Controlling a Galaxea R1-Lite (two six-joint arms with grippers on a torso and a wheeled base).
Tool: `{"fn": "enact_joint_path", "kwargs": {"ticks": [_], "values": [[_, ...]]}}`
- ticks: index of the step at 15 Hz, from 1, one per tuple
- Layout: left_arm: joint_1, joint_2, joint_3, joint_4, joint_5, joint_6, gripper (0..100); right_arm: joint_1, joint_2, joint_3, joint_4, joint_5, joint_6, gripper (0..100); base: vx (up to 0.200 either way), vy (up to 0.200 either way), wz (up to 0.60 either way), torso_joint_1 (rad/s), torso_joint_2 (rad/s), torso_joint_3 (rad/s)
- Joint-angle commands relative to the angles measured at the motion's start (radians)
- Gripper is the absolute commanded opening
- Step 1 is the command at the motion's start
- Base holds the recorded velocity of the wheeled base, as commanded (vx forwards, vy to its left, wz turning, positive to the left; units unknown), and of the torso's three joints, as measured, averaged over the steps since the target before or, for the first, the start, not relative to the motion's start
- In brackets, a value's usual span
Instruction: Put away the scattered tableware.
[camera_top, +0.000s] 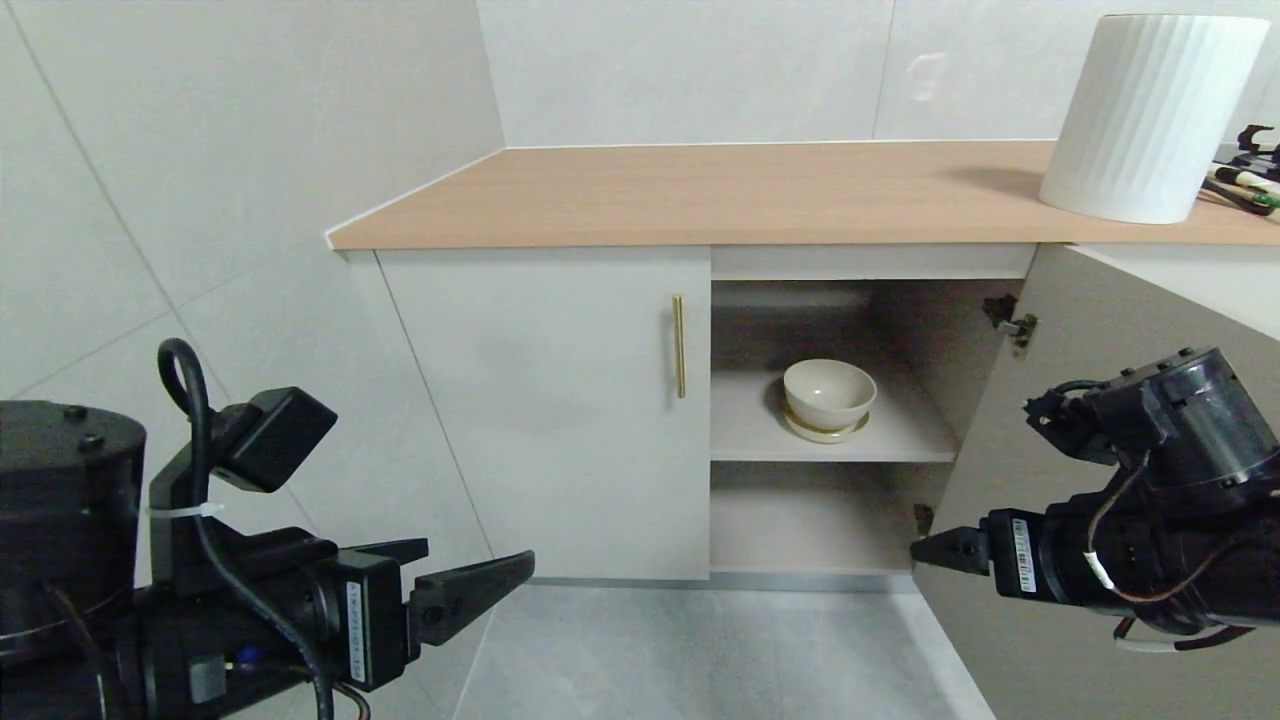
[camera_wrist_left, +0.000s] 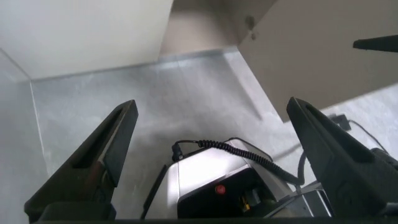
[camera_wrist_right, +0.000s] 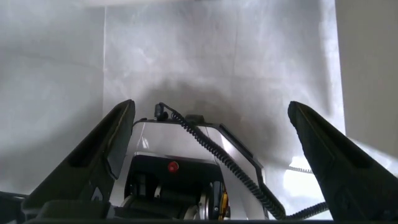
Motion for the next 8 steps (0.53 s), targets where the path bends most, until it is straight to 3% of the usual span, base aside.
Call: {"fn": "enact_joint_path", "kwargs": {"ticks": [1, 2, 8], "values": [[0.000, 0.004, 0.000, 0.000, -0.001, 0.000, 100, 0.001, 0.002, 0.001, 0.001, -0.001, 0.000, 100, -0.200, 0.000, 0.00, 0.002, 0.01, 0.002], [0.000, 0.006, 0.005, 0.000, -0.001, 0.003, 100, 0.001, -0.001, 0.001, 0.001, -0.001, 0.000, 100, -0.200, 0.000, 0.00, -0.002, 0.01, 0.002], [0.000, 0.010, 0.006, -0.002, -0.009, 0.003, 100, 0.001, -0.055, -0.002, 0.008, -0.006, -0.006, 100, 0.000, 0.000, 0.00, 0.000, 0.00, 0.000]]}}
